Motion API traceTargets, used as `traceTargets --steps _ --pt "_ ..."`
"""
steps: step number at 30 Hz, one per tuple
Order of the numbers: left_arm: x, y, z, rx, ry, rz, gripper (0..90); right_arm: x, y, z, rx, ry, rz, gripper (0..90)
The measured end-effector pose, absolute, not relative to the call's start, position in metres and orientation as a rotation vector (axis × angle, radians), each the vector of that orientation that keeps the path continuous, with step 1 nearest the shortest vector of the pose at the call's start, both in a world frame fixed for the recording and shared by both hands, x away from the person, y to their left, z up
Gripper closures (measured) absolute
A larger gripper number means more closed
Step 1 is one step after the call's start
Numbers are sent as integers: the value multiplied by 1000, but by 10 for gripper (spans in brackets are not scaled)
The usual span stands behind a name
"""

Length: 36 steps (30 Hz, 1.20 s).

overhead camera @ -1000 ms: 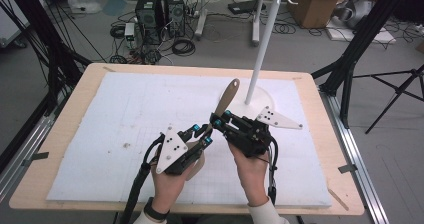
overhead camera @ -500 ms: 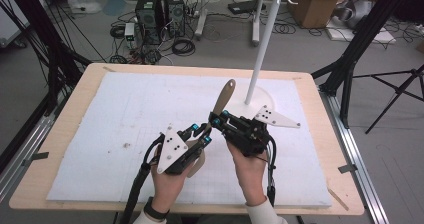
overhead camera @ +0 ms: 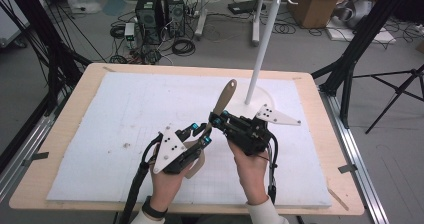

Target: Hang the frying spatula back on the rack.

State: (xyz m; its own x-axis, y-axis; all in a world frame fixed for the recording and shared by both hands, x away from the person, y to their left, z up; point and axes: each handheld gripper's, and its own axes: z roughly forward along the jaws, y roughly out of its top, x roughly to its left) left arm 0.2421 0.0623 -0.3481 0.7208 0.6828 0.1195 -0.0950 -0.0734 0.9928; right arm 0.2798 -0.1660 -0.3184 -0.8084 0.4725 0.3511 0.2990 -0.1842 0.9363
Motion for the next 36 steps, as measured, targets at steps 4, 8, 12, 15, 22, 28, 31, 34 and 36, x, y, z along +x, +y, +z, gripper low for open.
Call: traceTargets --steps 4,8,12,15,22,28,31,34,36 --pt "246 75 -346 1528 488 629 581 283 -168 -318 850 1967 2121 764" --pt "250 93 -344 1560 451 544 482 290 -177 -315 797 1993 2129 764" --pt "253 112 -344 1587 432 497 389 296 -188 -309 753 2011 2096 764" --pt "257 129 -345 1589 434 400 350 302 -198 -304 717 2027 2064 764" --pt "262 158 -347 1666 378 325 261 321 -222 -285 622 2079 2027 764" --pt "262 176 -350 1686 348 257 202 336 -242 -267 569 2073 2006 763" --pt "263 187 -351 1684 350 264 202 346 -251 -258 536 2080 2004 764" --pt "264 197 -352 1666 352 266 202 356 -258 -251 506 2092 2019 763" --pt "264 205 -353 1660 351 266 199 365 -262 -247 493 2090 2031 763"
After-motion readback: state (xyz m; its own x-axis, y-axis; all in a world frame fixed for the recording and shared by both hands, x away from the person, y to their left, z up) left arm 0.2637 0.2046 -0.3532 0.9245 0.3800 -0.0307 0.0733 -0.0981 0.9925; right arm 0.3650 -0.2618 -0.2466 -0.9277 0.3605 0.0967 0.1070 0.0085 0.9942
